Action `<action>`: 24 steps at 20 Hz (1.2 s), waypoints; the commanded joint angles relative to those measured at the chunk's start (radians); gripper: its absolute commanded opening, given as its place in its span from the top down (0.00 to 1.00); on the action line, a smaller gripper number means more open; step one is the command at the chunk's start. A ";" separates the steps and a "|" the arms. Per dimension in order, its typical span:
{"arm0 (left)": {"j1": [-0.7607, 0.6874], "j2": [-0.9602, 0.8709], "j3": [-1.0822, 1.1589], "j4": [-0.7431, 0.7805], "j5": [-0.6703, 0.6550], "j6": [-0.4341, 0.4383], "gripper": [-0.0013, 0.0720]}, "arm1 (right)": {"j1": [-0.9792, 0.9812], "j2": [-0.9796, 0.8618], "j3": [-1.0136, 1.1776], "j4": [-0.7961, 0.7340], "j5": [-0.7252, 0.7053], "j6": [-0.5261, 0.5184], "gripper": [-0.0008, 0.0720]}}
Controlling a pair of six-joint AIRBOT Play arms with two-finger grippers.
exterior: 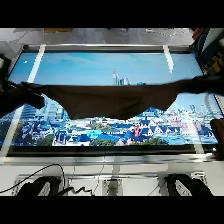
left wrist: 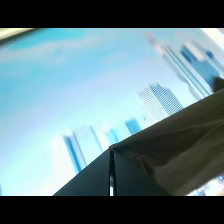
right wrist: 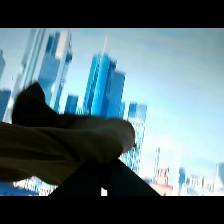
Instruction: Fold the clothes and pants, and hang the long-sleeved shirts on hangers.
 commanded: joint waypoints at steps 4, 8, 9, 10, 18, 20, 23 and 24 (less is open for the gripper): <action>0.005 0.253 0.001 -0.001 0.494 0.001 0.96 | 0.000 0.201 0.259 0.008 -0.141 0.000 0.97; 0.005 0.414 0.001 -0.001 0.787 0.001 0.96 | 0.000 0.275 0.316 0.124 -0.144 0.000 0.97; 0.005 0.435 0.001 -0.001 0.829 0.001 0.96 | 0.000 0.280 0.317 0.172 -0.145 0.000 0.97; 0.005 0.441 0.001 -0.001 0.843 0.001 0.96 | 0.000 0.276 0.317 0.195 -0.144 0.000 0.97; 0.008 0.048 0.000 0.003 0.497 0.005 0.96 | 0.000 -0.105 0.315 0.140 0.145 0.001 0.97; 0.003 -0.108 0.000 0.002 0.497 0.005 0.96 | 0.000 -0.234 0.298 0.132 0.174 0.001 0.97; -0.022 -0.317 0.000 -0.001 0.506 0.005 0.96 | 0.000 -0.420 0.239 0.161 0.148 0.001 0.97; -0.029 -0.376 0.000 0.000 0.519 0.005 0.96 | 0.000 -0.479 0.220 0.164 0.143 0.001 0.97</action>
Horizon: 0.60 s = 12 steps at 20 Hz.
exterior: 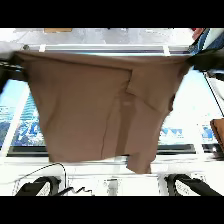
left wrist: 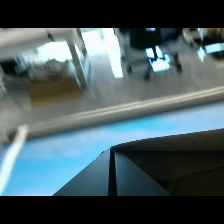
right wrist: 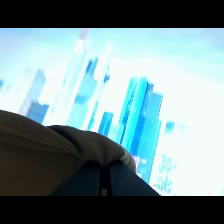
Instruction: Fold the clothes and pants, and hang the long-sleeved shirts on hangers.
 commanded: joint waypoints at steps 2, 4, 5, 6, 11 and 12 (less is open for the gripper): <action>-0.029 -0.266 0.001 -0.002 0.047 0.000 0.96 | 0.000 -0.270 -0.055 0.016 0.016 0.000 0.97; -0.047 -0.329 0.001 -0.002 0.117 0.000 0.96 | 0.000 -0.348 -0.055 0.017 -0.039 0.000 0.97; -0.059 -0.349 0.001 -0.002 0.156 0.000 0.96 | 0.000 -0.372 -0.055 0.016 -0.087 0.001 0.97; -0.070 -0.362 0.001 -0.002 0.193 0.001 0.96 | 0.000 -0.387 -0.055 0.016 -0.142 0.000 0.97; -0.105 -0.403 0.001 -0.002 0.230 0.000 0.96 | 0.000 -0.393 -0.055 0.008 -0.369 0.001 0.97; -0.105 -0.420 0.001 -0.003 0.230 0.000 0.96 | 0.000 -0.394 -0.055 -0.001 -0.399 0.001 0.97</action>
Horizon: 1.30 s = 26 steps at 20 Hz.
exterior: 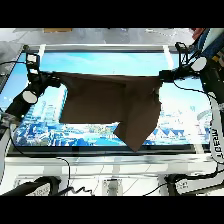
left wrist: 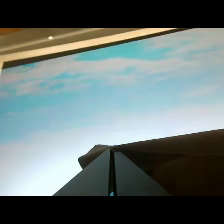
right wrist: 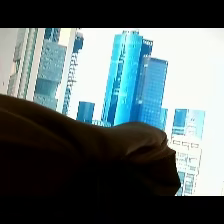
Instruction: Fold the clothes and pants, and hang the long-sleeved shirts on hangers.
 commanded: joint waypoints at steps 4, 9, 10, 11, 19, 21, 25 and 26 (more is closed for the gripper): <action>-0.029 -0.116 0.001 0.001 0.066 -0.021 0.96 | 0.000 -0.031 -0.001 -0.034 -0.233 0.002 0.97; -0.145 -0.214 0.002 0.002 0.330 -0.030 0.96 | 0.000 -0.106 -0.001 -0.037 -0.250 0.002 0.97; -0.174 -0.229 0.002 0.002 0.375 -0.030 0.96 | 0.000 -0.119 -0.002 -0.049 -0.245 0.002 0.97; -0.201 -0.246 0.002 0.002 0.402 -0.030 0.96 | 0.000 -0.127 -0.005 -0.073 -0.237 0.002 0.97; -0.220 -0.365 -0.001 0.001 0.364 -0.029 0.96 | -0.042 -0.138 -0.076 -0.244 -0.032 0.031 0.97; -0.203 -0.370 -0.001 0.002 0.257 -0.029 0.96 | -0.044 -0.138 -0.108 -0.235 -0.012 0.056 0.97; -0.195 -0.372 0.000 0.002 0.219 -0.026 0.96 | -0.042 -0.138 -0.170 -0.160 0.039 0.056 0.97; -0.197 -0.370 0.000 0.002 0.219 -0.026 0.93 | -0.042 -0.138 -0.171 -0.148 0.051 0.056 0.83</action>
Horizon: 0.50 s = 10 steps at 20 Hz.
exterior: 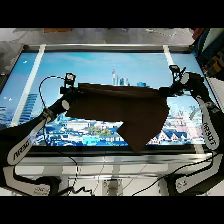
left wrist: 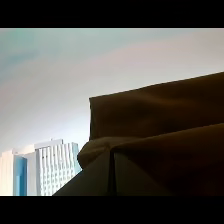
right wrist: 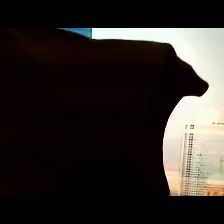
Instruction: Fold the clothes and pants, and hang the long-sleeved shirts on hangers.
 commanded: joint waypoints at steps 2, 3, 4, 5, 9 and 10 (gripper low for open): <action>0.000 0.015 0.000 0.000 -0.066 0.002 0.38 | -0.001 0.008 -0.025 0.054 0.058 0.020 0.02; 0.000 0.034 0.000 0.000 -0.102 0.002 0.07 | -0.001 0.016 -0.017 0.054 0.064 0.032 0.03; 0.000 0.055 0.000 0.000 -0.149 0.002 0.06 | -0.001 0.026 -0.010 0.052 0.074 0.032 0.04; 0.001 0.084 0.000 0.000 -0.214 0.002 0.06 | -0.001 0.039 0.001 0.037 0.090 0.032 0.05; 0.061 0.259 0.000 0.001 -0.504 0.002 0.16 | -0.027 0.107 0.026 -0.160 0.242 0.024 0.16; 0.087 0.316 0.000 0.003 -0.573 0.002 0.16 | -0.055 0.123 0.026 -0.188 0.311 0.023 0.27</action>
